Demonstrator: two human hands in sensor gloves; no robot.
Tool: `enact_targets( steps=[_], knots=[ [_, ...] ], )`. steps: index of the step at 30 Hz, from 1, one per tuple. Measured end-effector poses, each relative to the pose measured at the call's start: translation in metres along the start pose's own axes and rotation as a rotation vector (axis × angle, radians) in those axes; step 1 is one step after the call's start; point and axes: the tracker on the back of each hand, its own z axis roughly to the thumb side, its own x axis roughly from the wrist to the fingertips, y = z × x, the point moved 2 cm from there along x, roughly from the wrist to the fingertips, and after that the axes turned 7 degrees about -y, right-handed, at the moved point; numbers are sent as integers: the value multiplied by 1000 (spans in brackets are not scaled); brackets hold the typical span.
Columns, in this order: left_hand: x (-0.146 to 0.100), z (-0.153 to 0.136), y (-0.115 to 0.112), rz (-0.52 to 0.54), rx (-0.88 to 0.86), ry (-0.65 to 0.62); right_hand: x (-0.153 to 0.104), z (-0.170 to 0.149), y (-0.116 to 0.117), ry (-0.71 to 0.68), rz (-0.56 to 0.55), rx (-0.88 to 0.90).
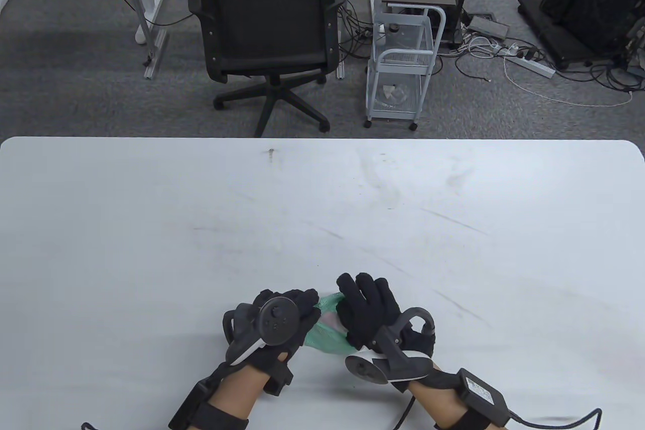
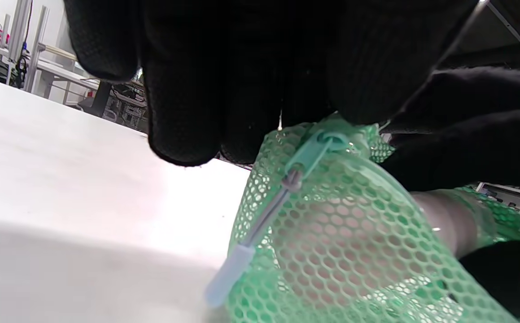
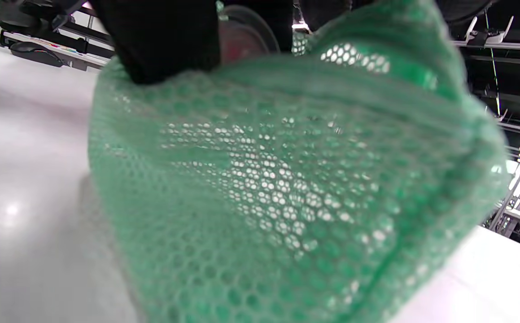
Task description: Take cleansing milk out of the toiletry bag
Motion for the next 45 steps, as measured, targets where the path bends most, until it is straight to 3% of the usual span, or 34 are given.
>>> enact_targets(
  steps=[8,23,34,39,45],
  knots=[
    [-1,4,0,2,22,-23,-2,1,-8,-22,-61,-21],
    [-2,-14,11,86,37,65,-17,-20,-31,67,-162,33],
    [-1,-23,11,74,32,88,-40,-69,-42,350,-244,107],
    [-1,-22,10,70,33,82,-52,-95,-35,499,-196,139],
    [-1,-21,9,64,32,83,-63,-124,-10,688,-47,225]
  ],
)
